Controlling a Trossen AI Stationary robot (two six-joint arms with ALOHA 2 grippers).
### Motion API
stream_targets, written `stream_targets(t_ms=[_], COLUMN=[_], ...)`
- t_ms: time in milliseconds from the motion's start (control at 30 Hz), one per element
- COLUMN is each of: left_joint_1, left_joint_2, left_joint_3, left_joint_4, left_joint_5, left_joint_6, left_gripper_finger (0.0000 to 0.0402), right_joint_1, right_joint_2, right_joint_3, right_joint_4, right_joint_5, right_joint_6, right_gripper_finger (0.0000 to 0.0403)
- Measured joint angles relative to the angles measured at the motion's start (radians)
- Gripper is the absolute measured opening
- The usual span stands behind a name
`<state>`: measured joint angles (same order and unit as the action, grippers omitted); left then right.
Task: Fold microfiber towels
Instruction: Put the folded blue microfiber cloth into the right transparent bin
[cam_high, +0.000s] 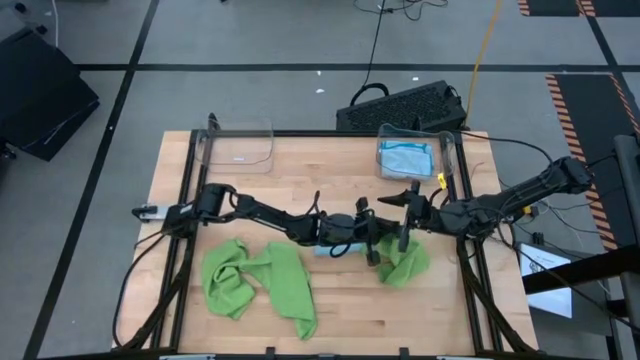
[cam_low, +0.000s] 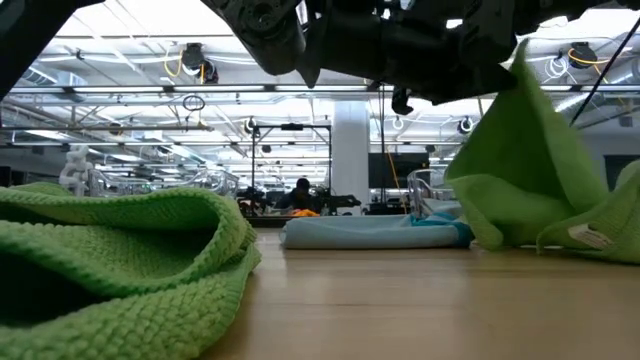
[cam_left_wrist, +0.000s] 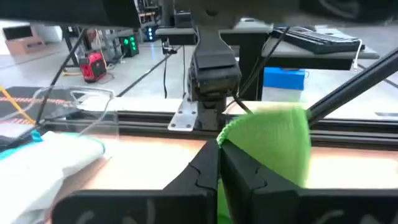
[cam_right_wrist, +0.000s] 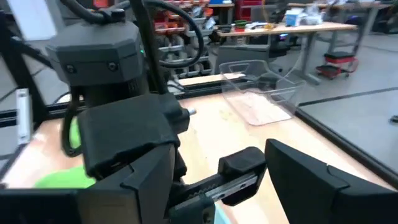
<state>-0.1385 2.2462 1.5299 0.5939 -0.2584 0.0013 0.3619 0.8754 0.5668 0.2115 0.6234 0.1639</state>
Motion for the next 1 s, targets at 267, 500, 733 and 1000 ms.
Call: stream_targets(t_ms=[267,500,733,1000], left_joint_1=[-0.025,-0.084,-0.143,-0.154], left_joint_2=[0.029,0.044,0.041,0.032], left_joint_3=[-0.006,0.03,0.161,0.183], left_joint_4=[-0.005,0.16,0.039,-0.15], left_joint_5=[0.045,0.126,0.188,0.186], left_joint_6=[-0.034,-0.059,0.023,0.012], left_gripper_finger=[0.0004,0.0005,0.0026,0.0117], right_joint_1=[0.0,0.0,-0.003,0.004], right_joint_2=[-0.086,-0.148,-0.176,-0.111], right_joint_3=[0.005,0.006,0.004,0.004], right_joint_4=[-0.069,-0.099,-0.25,-0.386], right_joint_5=[-0.079,-0.079,-0.043,-0.166], right_joint_6=[0.06,0.05,0.11,0.336], right_gripper_finger=[0.0242,0.0242,0.0242,0.0242])
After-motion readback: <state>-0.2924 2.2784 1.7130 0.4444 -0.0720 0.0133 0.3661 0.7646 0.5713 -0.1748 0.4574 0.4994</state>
